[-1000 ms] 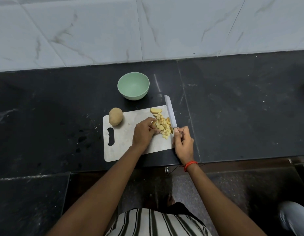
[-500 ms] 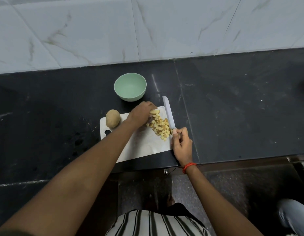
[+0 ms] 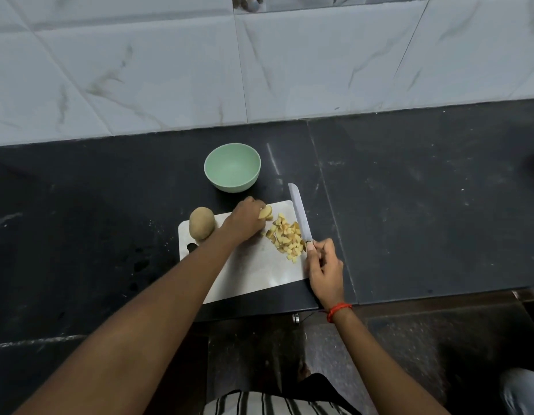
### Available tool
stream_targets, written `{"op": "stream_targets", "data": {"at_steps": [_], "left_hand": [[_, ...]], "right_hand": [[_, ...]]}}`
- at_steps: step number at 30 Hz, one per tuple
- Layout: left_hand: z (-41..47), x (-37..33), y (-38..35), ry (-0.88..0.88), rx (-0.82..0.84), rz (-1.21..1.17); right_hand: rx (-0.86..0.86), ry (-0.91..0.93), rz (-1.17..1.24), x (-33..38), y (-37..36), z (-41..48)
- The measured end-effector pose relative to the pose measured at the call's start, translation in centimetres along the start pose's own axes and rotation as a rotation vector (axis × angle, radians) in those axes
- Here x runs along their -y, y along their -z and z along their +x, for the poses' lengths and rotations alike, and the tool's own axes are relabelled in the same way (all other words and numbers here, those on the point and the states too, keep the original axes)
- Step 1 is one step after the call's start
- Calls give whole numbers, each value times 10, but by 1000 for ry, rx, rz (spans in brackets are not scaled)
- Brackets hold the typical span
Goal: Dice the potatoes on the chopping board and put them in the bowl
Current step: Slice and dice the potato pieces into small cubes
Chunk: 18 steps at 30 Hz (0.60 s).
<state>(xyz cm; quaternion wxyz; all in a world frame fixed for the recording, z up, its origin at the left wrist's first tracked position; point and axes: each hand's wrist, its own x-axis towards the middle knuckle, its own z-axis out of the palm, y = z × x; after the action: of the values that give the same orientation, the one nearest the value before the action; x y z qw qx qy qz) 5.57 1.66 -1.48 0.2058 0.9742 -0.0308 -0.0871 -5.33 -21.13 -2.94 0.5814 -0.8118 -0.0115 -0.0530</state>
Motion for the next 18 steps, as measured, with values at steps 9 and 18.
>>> {"op": "stream_targets", "data": {"at_steps": [9,18], "left_hand": [[-78,-3,-13,179,-214,-289],[-147,-36,-64,247,-423,-353]], "right_hand": [[0,6,7,-1,0,0],[50,16,17,4,1,-1]]}}
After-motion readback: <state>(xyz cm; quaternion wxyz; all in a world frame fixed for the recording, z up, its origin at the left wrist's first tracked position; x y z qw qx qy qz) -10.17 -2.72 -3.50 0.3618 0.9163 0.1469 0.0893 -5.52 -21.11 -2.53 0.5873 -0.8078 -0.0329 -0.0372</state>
